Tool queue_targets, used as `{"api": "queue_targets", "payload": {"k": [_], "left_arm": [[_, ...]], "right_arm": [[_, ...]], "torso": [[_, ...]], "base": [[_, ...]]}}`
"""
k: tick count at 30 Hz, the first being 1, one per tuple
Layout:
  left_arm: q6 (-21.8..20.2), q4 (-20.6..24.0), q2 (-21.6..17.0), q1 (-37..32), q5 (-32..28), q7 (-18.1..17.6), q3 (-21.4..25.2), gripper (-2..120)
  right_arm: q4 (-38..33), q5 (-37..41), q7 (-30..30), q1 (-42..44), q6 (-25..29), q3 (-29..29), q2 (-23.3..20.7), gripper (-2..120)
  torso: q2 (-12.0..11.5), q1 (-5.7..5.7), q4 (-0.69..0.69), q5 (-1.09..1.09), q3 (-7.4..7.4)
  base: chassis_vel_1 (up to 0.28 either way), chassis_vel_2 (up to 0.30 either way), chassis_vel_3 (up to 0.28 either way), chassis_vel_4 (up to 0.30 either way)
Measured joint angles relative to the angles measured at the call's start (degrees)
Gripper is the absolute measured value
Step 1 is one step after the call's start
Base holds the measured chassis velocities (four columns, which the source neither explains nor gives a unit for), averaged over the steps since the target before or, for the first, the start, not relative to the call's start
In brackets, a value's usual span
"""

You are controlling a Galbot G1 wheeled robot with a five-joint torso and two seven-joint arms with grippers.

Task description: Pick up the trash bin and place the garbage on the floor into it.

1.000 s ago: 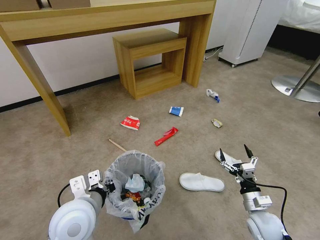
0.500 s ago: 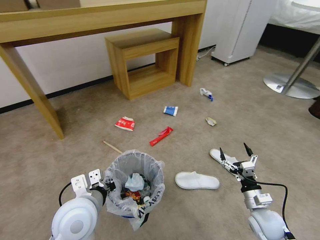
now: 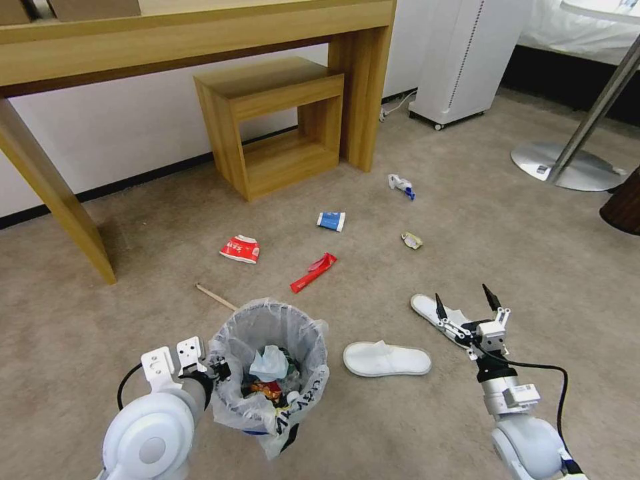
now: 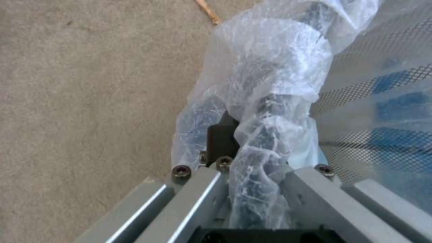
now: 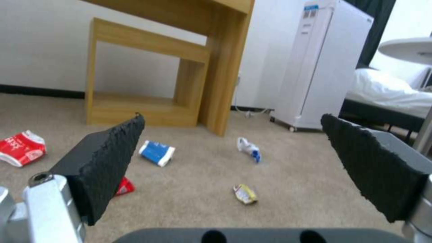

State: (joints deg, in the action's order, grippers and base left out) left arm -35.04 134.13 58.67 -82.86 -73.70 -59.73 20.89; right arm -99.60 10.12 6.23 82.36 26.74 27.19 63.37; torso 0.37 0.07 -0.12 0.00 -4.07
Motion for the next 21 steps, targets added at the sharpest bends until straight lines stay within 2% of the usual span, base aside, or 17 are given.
{"api": "queue_targets", "payload": {"k": [11, 21], "left_arm": [[0.0, 0.7, -0.5, -1.0, 0.3, 0.2, 0.6, 0], [0.1, 0.0, -0.2, -0.2, 0.5, 0.2, 0.1, 0]], "right_arm": [[0.3, -0.5, 0.0, -0.3, -0.8, -0.6, 1.0, 100], [1.1, -0.5, 0.1, -0.9, -0.5, -0.7, 0.4, 100]], "torso": [[0.0, 0.00, -0.01, 0.00, 0.00], [0.0, 0.01, 0.00, 0.01, -0.01]], "base": [[0.000, 0.000, 0.000, 0.000], [-0.050, 0.048, 0.064, -0.053]]}}
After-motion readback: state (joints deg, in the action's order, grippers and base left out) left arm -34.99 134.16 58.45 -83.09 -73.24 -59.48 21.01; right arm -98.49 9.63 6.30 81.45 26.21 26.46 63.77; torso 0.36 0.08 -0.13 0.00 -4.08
